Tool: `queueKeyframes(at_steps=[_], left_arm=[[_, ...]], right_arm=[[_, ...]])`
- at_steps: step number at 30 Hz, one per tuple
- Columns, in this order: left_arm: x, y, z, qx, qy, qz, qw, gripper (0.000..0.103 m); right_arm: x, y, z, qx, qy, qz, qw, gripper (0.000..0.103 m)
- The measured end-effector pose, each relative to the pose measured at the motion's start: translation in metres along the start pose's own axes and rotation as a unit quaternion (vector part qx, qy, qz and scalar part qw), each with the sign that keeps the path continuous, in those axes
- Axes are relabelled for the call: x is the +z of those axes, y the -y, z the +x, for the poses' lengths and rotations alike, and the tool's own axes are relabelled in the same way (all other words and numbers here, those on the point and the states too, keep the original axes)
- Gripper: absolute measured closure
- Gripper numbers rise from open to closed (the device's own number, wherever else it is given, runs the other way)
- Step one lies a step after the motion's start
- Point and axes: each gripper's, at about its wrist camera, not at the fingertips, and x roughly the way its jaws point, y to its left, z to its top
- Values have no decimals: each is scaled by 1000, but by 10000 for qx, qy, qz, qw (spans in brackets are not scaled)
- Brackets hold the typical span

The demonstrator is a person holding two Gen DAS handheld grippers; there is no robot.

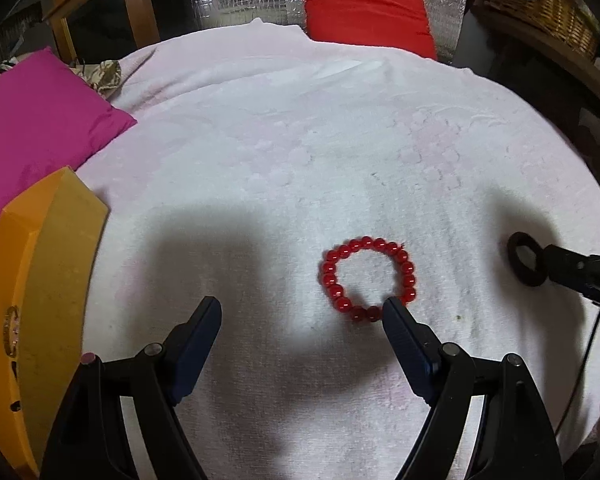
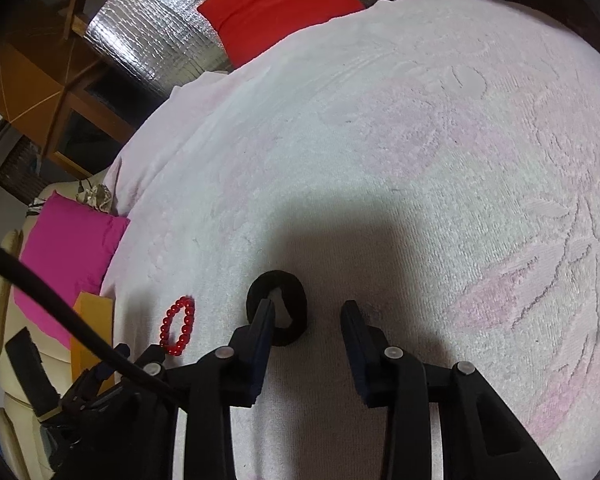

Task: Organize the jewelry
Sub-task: 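Close the right tool on the black hair tie, then position the left tool around the red bead bracelet while the right tool holds the hair tie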

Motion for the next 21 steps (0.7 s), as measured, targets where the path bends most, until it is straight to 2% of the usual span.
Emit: queueKeyframes(at_steps=[11,18,21], left_arm=[[1,-5,-3,-307,76,-189,9993,20],[1,-4,1,-276,-10,-212,9994,20],[1,-3,3,-146,-62,-217,9996,20]], right_arm=[[-2,-17,6,-176,132,-411,9989,69],[1,-11,2,-189,125,-218,9995,68],[1,-8,2,-175,89,-143,9997,68]])
